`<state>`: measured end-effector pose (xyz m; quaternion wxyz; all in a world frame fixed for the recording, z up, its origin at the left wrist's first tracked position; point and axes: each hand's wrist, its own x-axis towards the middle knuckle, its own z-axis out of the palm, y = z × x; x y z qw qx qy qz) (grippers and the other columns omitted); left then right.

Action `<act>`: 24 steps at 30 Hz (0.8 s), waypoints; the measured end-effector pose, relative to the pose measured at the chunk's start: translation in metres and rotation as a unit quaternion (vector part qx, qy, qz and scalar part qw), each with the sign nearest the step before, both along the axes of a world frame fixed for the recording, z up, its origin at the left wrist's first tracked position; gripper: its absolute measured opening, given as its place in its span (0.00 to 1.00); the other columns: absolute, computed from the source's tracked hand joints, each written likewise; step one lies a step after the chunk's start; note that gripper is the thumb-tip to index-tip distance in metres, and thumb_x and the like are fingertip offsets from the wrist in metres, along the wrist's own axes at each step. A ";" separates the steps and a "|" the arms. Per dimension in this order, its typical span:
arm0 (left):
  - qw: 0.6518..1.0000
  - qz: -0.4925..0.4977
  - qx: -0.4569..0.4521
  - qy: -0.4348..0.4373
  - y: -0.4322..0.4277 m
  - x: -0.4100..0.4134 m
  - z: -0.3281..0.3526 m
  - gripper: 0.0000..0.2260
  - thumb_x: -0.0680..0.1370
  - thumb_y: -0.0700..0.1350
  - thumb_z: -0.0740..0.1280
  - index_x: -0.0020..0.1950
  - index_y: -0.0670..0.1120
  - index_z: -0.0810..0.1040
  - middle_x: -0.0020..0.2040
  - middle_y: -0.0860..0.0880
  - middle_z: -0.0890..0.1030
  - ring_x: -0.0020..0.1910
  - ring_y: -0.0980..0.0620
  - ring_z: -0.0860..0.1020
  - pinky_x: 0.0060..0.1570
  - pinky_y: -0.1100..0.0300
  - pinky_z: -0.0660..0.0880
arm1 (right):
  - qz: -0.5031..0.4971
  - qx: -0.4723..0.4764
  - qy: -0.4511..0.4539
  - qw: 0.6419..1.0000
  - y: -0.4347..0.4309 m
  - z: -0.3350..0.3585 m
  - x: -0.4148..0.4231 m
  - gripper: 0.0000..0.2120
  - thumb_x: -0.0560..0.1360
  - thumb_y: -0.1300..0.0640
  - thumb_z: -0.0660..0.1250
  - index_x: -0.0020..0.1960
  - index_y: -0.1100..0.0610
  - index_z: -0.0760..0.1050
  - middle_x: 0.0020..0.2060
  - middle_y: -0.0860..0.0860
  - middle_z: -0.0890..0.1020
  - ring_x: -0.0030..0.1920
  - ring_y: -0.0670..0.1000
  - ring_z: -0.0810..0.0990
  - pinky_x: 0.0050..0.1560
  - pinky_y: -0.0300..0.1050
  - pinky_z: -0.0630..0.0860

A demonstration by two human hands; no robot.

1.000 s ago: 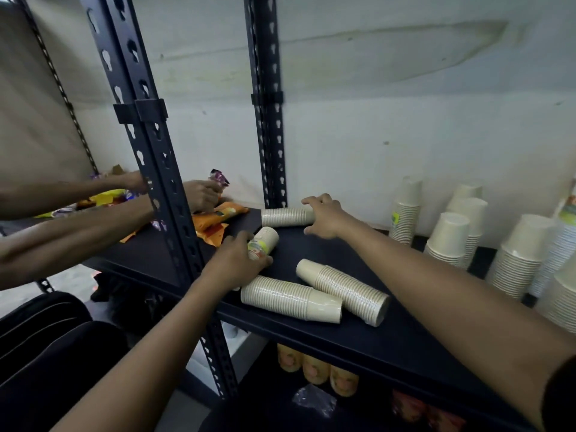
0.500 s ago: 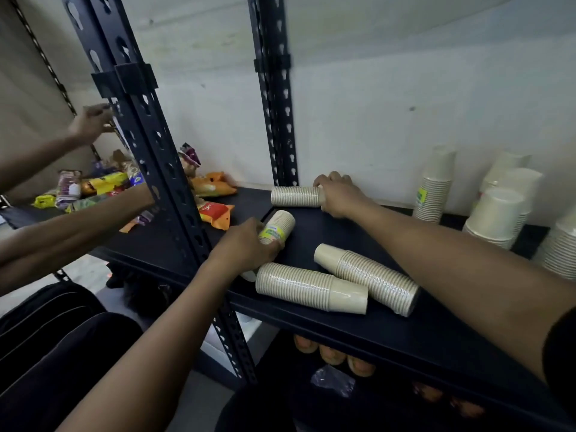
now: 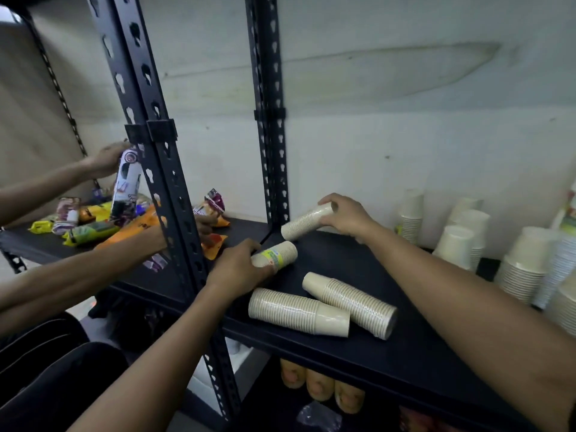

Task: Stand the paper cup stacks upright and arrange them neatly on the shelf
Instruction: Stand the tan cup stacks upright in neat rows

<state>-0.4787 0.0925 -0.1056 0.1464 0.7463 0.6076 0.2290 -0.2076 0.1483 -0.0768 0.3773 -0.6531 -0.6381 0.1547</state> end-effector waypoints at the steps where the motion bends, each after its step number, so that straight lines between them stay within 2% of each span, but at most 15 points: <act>1: 1.000 0.002 0.010 -0.017 0.000 0.001 0.005 0.31 0.71 0.59 0.77 0.69 0.50 0.74 0.59 0.46 0.82 0.53 0.48 0.81 0.50 0.55 0.78 | -0.009 0.015 0.035 0.999 -0.009 0.008 0.002 0.20 0.70 0.58 0.74 0.61 0.48 0.78 0.55 0.52 0.80 0.51 0.50 0.77 0.45 0.42 0.75; 4: 0.996 0.000 0.032 -0.086 -0.001 0.003 0.022 0.33 0.66 0.60 0.80 0.67 0.51 0.75 0.55 0.48 0.82 0.48 0.51 0.82 0.46 0.54 0.81 | -0.028 0.070 0.096 0.993 -0.035 0.030 0.005 0.20 0.68 0.58 0.72 0.59 0.48 0.76 0.54 0.51 0.80 0.47 0.51 0.79 0.49 0.48 0.79; 7: 0.985 -0.006 0.069 -0.156 -0.001 0.008 0.040 0.29 0.65 0.55 0.82 0.61 0.51 0.76 0.53 0.50 0.82 0.46 0.55 0.80 0.40 0.61 0.77 | -0.056 0.118 0.145 0.981 -0.059 0.046 0.011 0.19 0.69 0.56 0.72 0.58 0.48 0.73 0.54 0.46 0.79 0.47 0.52 0.81 0.50 0.49 0.80; 10: 0.979 -0.001 0.094 -0.179 0.003 0.016 0.053 0.27 0.63 0.56 0.83 0.54 0.52 0.75 0.49 0.50 0.81 0.44 0.56 0.77 0.34 0.64 0.70 | -0.097 0.145 0.175 0.969 -0.078 0.051 0.020 0.21 0.68 0.52 0.72 0.60 0.47 0.74 0.54 0.43 0.78 0.52 0.52 0.81 0.55 0.55 0.81; 13: 0.977 -0.009 0.092 -0.193 0.012 0.028 0.059 0.30 0.61 0.55 0.84 0.56 0.52 0.74 0.49 0.50 0.80 0.44 0.53 0.77 0.34 0.63 0.68 | -0.138 0.166 0.192 0.957 -0.087 0.044 0.027 0.25 0.68 0.50 0.71 0.64 0.49 0.75 0.56 0.46 0.77 0.54 0.51 0.80 0.55 0.57 0.82; 16: 0.970 -0.047 0.082 -0.225 0.022 0.044 0.056 0.32 0.63 0.50 0.84 0.60 0.52 0.71 0.48 0.53 0.80 0.46 0.53 0.79 0.36 0.66 0.71 | -0.154 0.163 0.185 0.957 -0.088 0.035 0.028 0.24 0.71 0.54 0.72 0.67 0.52 0.75 0.58 0.48 0.78 0.54 0.50 0.79 0.57 0.56 0.81; 18: 0.961 -0.077 0.072 -0.256 0.034 0.058 0.048 0.31 0.65 0.47 0.84 0.61 0.53 0.71 0.49 0.53 0.81 0.48 0.53 0.81 0.42 0.62 0.76 | -0.154 0.158 0.177 0.959 -0.082 0.030 0.029 0.23 0.73 0.55 0.71 0.67 0.53 0.75 0.59 0.49 0.78 0.56 0.51 0.80 0.58 0.52 0.80; 21: 0.949 -0.120 0.056 -0.286 0.056 0.080 0.037 0.31 0.67 0.43 0.82 0.64 0.52 0.70 0.54 0.50 0.80 0.51 0.52 0.81 0.43 0.64 0.77 | -0.153 0.137 0.160 0.966 -0.072 0.026 0.033 0.22 0.75 0.55 0.71 0.68 0.55 0.74 0.60 0.49 0.80 0.54 0.50 0.79 0.52 0.43 0.73; 24: 0.942 -0.166 0.039 -0.289 0.077 0.105 0.028 0.31 0.70 0.40 0.81 0.66 0.53 0.69 0.59 0.50 0.78 0.54 0.50 0.80 0.44 0.64 0.79 | -0.159 0.121 0.133 0.971 -0.063 0.020 0.037 0.23 0.75 0.55 0.72 0.68 0.56 0.71 0.59 0.52 0.81 0.51 0.51 0.79 0.50 0.41 0.71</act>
